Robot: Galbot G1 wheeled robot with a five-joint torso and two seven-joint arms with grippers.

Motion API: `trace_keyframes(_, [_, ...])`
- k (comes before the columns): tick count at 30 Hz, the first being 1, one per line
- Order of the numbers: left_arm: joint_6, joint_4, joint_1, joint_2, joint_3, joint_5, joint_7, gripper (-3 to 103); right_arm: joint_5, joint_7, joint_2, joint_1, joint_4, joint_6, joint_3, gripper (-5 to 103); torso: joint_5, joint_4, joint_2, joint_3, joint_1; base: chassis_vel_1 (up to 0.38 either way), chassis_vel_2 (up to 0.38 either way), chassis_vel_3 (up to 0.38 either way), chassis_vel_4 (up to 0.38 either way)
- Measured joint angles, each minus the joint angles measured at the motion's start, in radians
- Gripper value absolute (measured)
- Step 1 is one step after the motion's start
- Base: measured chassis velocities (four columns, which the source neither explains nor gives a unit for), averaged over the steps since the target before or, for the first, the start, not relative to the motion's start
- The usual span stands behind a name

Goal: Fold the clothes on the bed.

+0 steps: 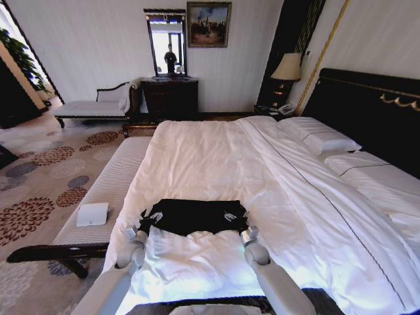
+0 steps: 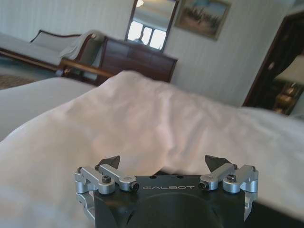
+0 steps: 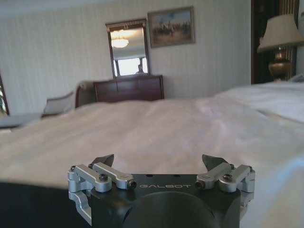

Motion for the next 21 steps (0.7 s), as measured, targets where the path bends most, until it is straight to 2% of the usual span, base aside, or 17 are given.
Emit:
trace_keyframes(2, [0.017,-0.042,-0.038,-0.008,0.040,-0.014,-0.015,100,0.012,0.007,-0.004,0.028,0.022,-0.018,-0.033,100,-0.0002,0.0000,0.000,0.000,0.000,0.000,0.000,0.000,0.000])
trace_keyframes(5, [0.024,-0.041,-0.067,-0.020,0.069,-0.014,-0.023,100,0.013,0.007,0.001,0.053,0.013,-0.024,-0.064,100,0.0000,-0.0002,0.000,0.000,0.000,0.000,0.000,0.000,0.000])
trace_keyframes(9, [0.027,0.071,-0.153,-0.071,0.148,0.022,-0.029,100,-0.035,0.002,0.057,0.132,-0.101,-0.020,-0.162,100,0.0000,0.0000,0.000,0.000,0.000,0.000,0.000,0.000,0.000])
trace_keyframes(14, [-0.001,0.184,-0.185,-0.105,0.164,0.077,-0.009,100,-0.099,-0.013,0.110,0.174,-0.237,0.010,-0.189,100,-0.0001,0.0001,0.000,0.000,0.000,0.000,0.000,0.000,0.000])
trace_keyframes(21, [-0.028,0.284,-0.195,-0.129,0.141,0.101,0.011,100,-0.125,-0.034,0.115,0.182,-0.326,0.037,-0.166,100,-0.0002,0.0000,0.000,0.000,0.000,0.000,0.000,0.000,0.000])
